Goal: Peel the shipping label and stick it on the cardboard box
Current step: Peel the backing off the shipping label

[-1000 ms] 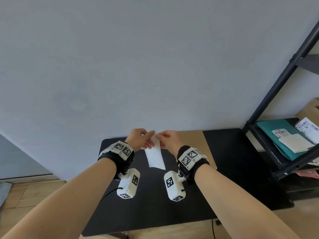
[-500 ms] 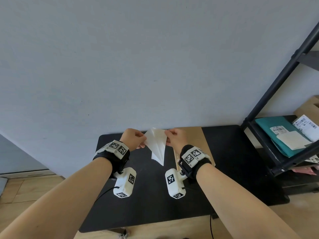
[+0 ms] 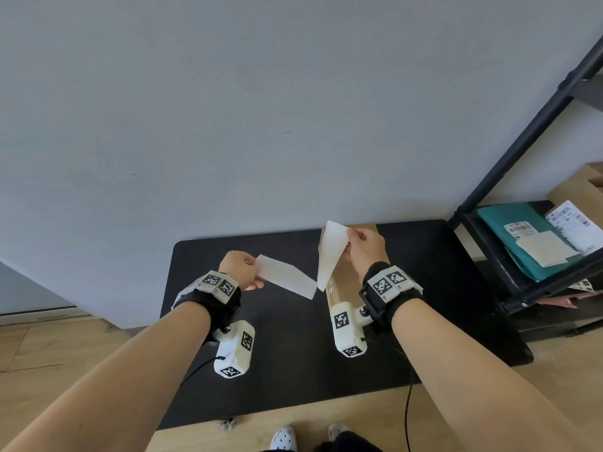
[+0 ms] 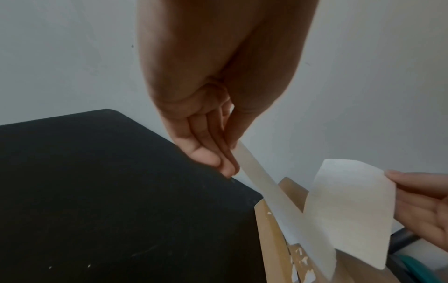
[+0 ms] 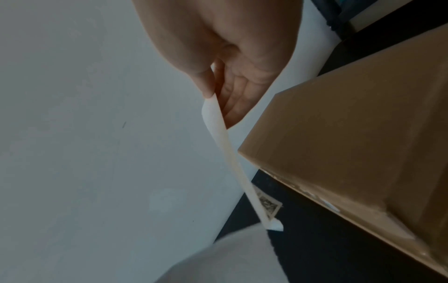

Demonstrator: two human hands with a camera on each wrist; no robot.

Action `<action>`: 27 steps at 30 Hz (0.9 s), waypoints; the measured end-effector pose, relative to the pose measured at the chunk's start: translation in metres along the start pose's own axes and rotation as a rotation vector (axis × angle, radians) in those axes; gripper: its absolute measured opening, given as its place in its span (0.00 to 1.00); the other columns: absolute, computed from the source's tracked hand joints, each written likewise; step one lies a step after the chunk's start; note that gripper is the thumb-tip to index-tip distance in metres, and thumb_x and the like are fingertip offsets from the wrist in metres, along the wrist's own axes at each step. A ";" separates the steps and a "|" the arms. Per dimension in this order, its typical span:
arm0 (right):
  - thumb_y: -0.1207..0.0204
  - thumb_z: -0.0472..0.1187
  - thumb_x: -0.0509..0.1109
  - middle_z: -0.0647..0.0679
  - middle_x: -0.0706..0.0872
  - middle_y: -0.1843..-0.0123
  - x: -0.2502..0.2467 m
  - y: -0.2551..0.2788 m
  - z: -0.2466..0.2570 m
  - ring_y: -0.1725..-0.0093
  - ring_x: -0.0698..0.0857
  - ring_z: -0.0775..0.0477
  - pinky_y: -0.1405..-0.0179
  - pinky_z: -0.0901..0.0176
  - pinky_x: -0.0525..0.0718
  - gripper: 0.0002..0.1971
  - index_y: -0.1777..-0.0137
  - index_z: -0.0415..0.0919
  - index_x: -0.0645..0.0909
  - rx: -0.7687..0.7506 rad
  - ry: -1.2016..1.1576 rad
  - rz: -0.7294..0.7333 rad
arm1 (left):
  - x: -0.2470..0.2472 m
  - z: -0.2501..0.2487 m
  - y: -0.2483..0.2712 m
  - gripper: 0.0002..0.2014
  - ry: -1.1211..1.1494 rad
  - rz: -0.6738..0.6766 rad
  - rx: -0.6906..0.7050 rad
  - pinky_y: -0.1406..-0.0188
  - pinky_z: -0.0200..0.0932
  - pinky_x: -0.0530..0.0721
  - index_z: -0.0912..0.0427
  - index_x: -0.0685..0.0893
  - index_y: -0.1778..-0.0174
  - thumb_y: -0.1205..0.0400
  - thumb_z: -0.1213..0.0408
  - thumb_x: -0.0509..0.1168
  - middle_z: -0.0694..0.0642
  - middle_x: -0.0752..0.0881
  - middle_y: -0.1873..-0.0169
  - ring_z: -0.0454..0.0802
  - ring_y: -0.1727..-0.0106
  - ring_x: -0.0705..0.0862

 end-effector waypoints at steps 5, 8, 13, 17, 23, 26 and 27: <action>0.18 0.38 0.62 0.38 0.87 0.48 -0.020 -0.005 -0.003 0.46 0.88 0.37 0.43 0.40 0.88 0.07 0.49 0.38 0.81 0.046 -0.027 -0.068 | 0.008 0.012 -0.004 0.05 0.032 0.023 -0.046 0.85 0.32 0.83 0.64 0.79 0.53 0.16 0.74 0.59 0.59 0.84 0.74 0.39 0.89 0.82; 0.17 0.37 0.61 0.34 0.86 0.41 -0.032 -0.009 -0.005 0.42 0.87 0.36 0.44 0.43 0.89 0.12 0.40 0.32 0.80 0.051 -0.058 -0.123 | 0.011 0.018 -0.005 0.07 0.021 0.036 -0.061 0.84 0.31 0.83 0.65 0.80 0.57 0.16 0.75 0.58 0.59 0.85 0.74 0.38 0.87 0.83; 0.16 0.37 0.61 0.35 0.86 0.40 -0.037 -0.008 -0.006 0.41 0.87 0.38 0.45 0.47 0.89 0.13 0.38 0.31 0.79 0.082 -0.125 -0.114 | 0.019 0.024 -0.008 0.05 0.049 0.064 -0.079 0.84 0.31 0.83 0.66 0.79 0.53 0.16 0.74 0.59 0.60 0.85 0.73 0.45 0.78 0.85; 0.16 0.37 0.61 0.37 0.85 0.46 -0.033 0.000 0.000 0.43 0.87 0.40 0.48 0.52 0.87 0.08 0.46 0.34 0.79 0.072 -0.161 -0.077 | 0.020 0.019 -0.008 0.05 0.027 0.040 -0.047 0.69 0.39 0.86 0.67 0.80 0.49 0.16 0.72 0.60 0.61 0.85 0.71 0.50 0.72 0.85; 0.17 0.37 0.62 0.37 0.86 0.50 -0.021 0.006 0.014 0.50 0.87 0.41 0.49 0.48 0.89 0.08 0.52 0.36 0.81 0.011 -0.123 -0.011 | 0.007 0.000 0.003 0.17 -0.215 -0.031 0.042 0.37 0.49 0.82 0.66 0.82 0.36 0.20 0.64 0.66 0.62 0.87 0.43 0.60 0.43 0.86; 0.19 0.42 0.62 0.45 0.84 0.66 -0.016 0.007 0.022 0.65 0.83 0.46 0.46 0.42 0.87 0.13 0.65 0.44 0.80 -0.029 0.008 -0.007 | 0.002 -0.034 0.019 0.12 -0.304 -0.071 0.200 0.42 0.44 0.79 0.62 0.87 0.45 0.22 0.61 0.69 0.58 0.89 0.45 0.56 0.41 0.85; 0.20 0.44 0.62 0.48 0.82 0.70 -0.015 0.007 0.025 0.67 0.82 0.46 0.46 0.40 0.86 0.14 0.68 0.47 0.78 -0.041 0.034 -0.004 | 0.002 -0.049 0.026 0.12 -0.312 -0.088 0.255 0.44 0.42 0.79 0.61 0.88 0.47 0.22 0.59 0.70 0.57 0.90 0.47 0.54 0.43 0.86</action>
Point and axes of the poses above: each hand's wrist, its own y-axis away from the middle knuckle, its own x-axis out of the palm, z = x × y, the point moved 7 cm from there along -y, towards the middle knuckle
